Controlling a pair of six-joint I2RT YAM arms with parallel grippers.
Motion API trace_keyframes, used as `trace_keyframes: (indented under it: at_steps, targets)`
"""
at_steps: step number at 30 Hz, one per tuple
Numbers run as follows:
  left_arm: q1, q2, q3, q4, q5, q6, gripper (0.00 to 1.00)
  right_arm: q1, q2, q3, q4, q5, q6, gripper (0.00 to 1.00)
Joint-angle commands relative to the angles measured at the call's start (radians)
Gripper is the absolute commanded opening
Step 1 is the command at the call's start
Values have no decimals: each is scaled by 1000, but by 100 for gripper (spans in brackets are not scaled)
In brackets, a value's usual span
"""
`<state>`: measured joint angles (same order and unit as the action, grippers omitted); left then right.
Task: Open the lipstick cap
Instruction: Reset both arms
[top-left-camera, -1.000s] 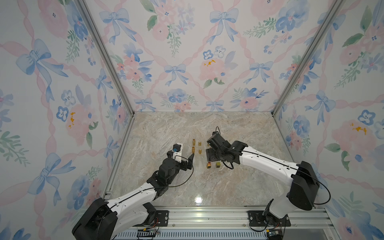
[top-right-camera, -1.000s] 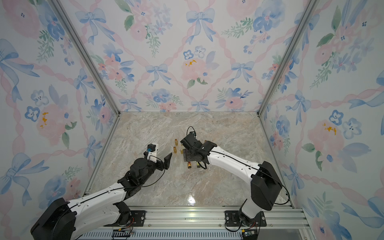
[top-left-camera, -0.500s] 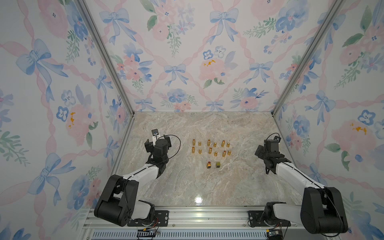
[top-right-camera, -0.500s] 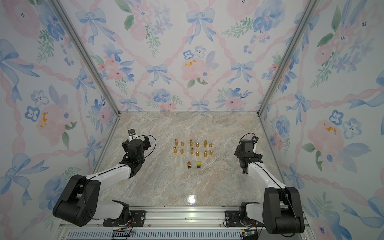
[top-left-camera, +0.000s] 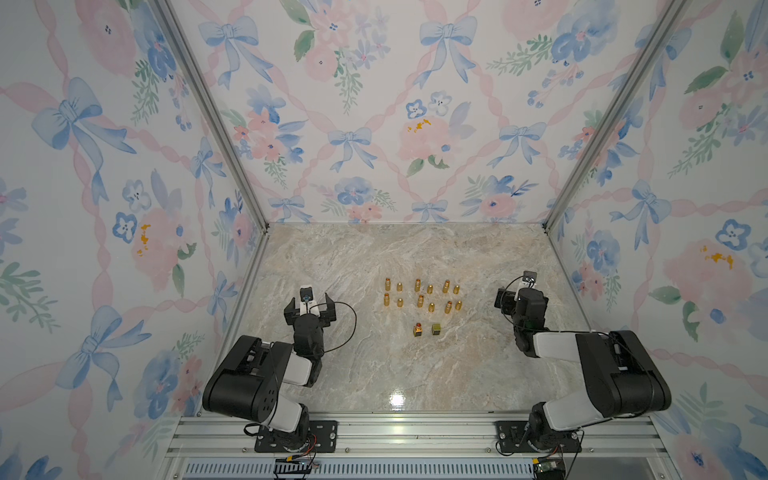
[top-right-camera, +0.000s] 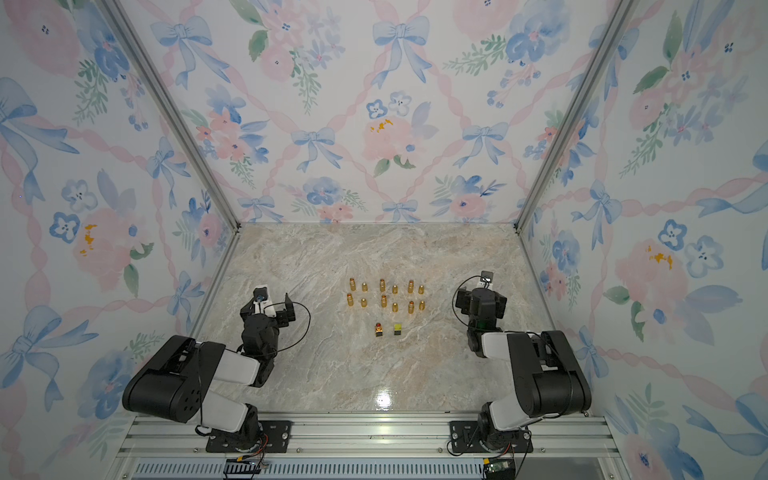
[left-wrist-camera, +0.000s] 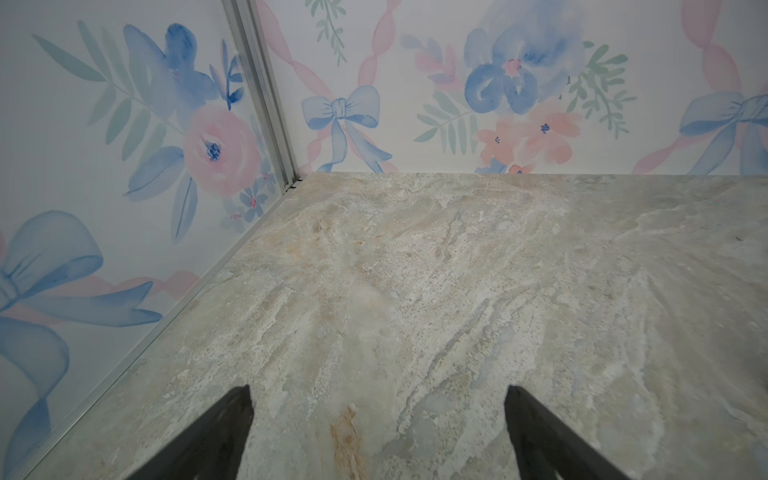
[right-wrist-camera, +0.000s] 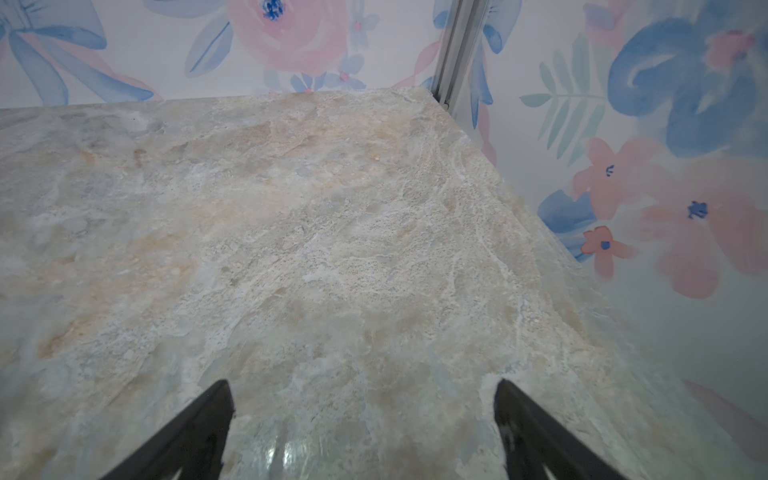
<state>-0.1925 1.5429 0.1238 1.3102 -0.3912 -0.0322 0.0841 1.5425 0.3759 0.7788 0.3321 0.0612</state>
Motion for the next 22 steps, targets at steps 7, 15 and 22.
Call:
trace_keyframes:
  at_steps: [7,15,22]
  targets:
    - [62,1,40,83,29,-56,98,26,23,-22,226,-36,-68,99]
    - [51,10,54,69,116,-5,98,23,22,-21,223,-38,-67,99]
    - [56,6,59,47,146,-4,98,23,22,-20,223,-38,-67,99]
